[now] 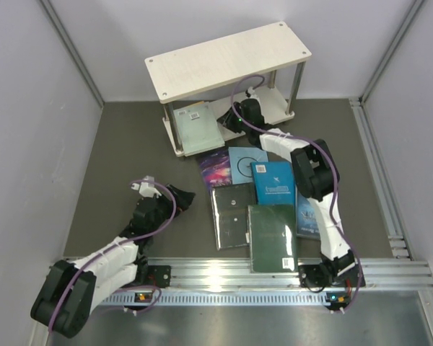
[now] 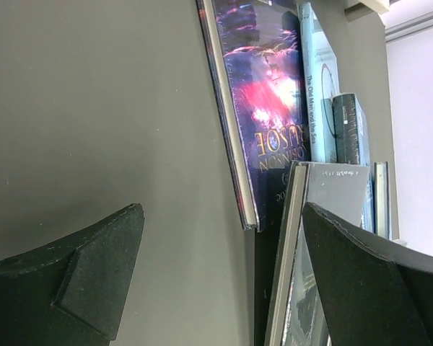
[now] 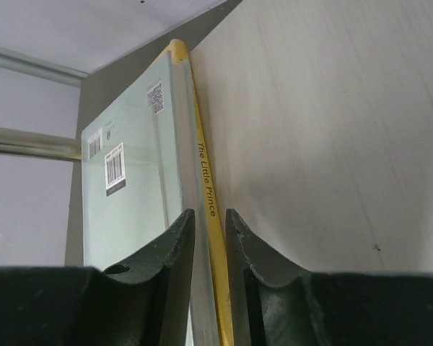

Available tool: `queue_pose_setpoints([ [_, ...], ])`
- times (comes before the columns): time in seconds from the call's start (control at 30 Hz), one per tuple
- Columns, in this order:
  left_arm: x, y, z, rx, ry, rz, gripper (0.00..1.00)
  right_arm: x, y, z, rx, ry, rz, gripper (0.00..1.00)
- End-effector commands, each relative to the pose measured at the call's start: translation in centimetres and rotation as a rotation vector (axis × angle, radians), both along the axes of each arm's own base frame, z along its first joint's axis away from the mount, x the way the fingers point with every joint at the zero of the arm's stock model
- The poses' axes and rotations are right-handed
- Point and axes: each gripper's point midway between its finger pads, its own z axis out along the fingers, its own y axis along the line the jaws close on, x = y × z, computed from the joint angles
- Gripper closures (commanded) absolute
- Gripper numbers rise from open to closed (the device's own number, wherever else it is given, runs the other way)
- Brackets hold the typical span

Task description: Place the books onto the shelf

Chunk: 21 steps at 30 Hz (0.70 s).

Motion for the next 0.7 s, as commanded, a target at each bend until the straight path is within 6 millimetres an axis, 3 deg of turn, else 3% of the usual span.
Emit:
queue_pose_setpoints([
  [0.0, 1.3, -0.5, 2.6, -0.015, -0.084, 0.001, 0.04, -0.4, 3.4, 3.7, 0.083, -0.104, 0.077, 0.72],
  [0.03, 1.3, -0.4, 2.6, -0.013, -0.085, 0.003, 0.04, -0.6, 3.0, 3.0, 0.073, -0.095, 0.074, 0.7],
  [0.07, 1.3, -0.4, 2.6, -0.013, -0.087, 0.005, 0.04, -0.6, 2.6, 4.2, 0.076, -0.126, 0.068, 0.66],
  [0.1, 1.2, -0.3, 2.5, -0.01, -0.08, 0.004, 0.04, -0.4, 1.6, 4.3, 0.069, -0.128, 0.043, 0.53],
  [0.13, 1.2, -0.3, 2.7, -0.016, -0.08, 0.008, 0.04, -0.8, 0.5, 3.0, 0.048, -0.102, 0.025, 0.43],
  [0.17, 1.4, 0.1, 2.7, -0.007, -0.081, 0.035, 0.03, -1.0, -0.3, 4.4, 0.054, -0.124, 0.01, 0.35],
  [0.2, 1.4, 0.2, 2.7, 0.001, -0.069, 0.038, 0.02, -1.1, -2.0, 3.5, 0.041, -0.115, -0.013, 0.26],
  [0.23, 1.4, 0.2, 3.1, 0.005, -0.076, 0.033, 0.02, -1.4, -2.7, 3.9, 0.034, -0.123, -0.022, 0.22],
  [0.27, 1.4, 0.2, 3.4, 0.011, -0.067, 0.034, 0.02, -1.7, -3.7, 6.1, 0.018, -0.169, -0.025, 0.2],
  [0.3, 2.2, 0.1, 5.5, 0.0, -0.086, 0.052, 0.03, -1.7, -5.2, 6.7, 0.001, -0.184, -0.048, 0.15],
  [0.33, 1.9, 0.5, 5.4, -0.011, -0.027, 0.079, 0.02, -2.5, -6.3, 5.8, -0.029, -0.171, -0.057, 0.13],
  [0.37, 2.1, 0.5, 6.6, -0.026, -0.027, 0.09, 0.02, -3.1, -7.3, 8.1, -0.042, -0.22, -0.061, 0.13],
  [0.4, 2.8, 0.2, 10.1, -0.056, -0.07, 0.094, 0.02, -3.3, -8.6, 8.7, -0.053, -0.232, -0.076, 0.1],
  [0.43, 2.9, 0.1, 11.8, -0.075, -0.084, 0.098, 0.02, -4.1, -9.4, 7.9, -0.078, -0.213, -0.078, 0.09],
  [0.47, 2.6, 0.2, 12.8, -0.093, -0.063, 0.108, 0.02, -4.8, -10.3, 9.7, -0.088, -0.242, -0.082, 0.08],
  [0.5, 3.0, 0.1, 17.0, -0.139, -0.121, 0.116, 0.02, -5.4, -10.9, 10.1, -0.102, -0.243, -0.086, 0.06],
  [0.53, 3.0, 0.2, 18.3, -0.162, -0.114, 0.131, 0.01, -6.5, -11.8, 8.4, -0.142, -0.191, -0.086, 0.05],
  [0.57, 2.8, 0.2, 19.0, -0.166, -0.091, 0.138, 0.01, -7.7, -12.5, 10.0, -0.158, -0.212, -0.089, 0.03],
  [0.6, 2.9, 0.1, 22.7, -0.208, -0.131, 0.141, 0.01, -8.5, -13.0, 10.0, -0.174, -0.203, -0.101, 0.0],
  [0.63, 3.2, -0.1, 23.4, -0.217, -0.112, 0.143, 0.01, -10.3, -13.7, 7.7, -0.214, -0.131, -0.09, 0.0],
  [0.67, 3.1, -0.6, 24.5, -0.23, -0.108, 0.129, 0.01, -11.5, -14.3, 8.8, -0.216, -0.139, -0.098, 0.0],
])
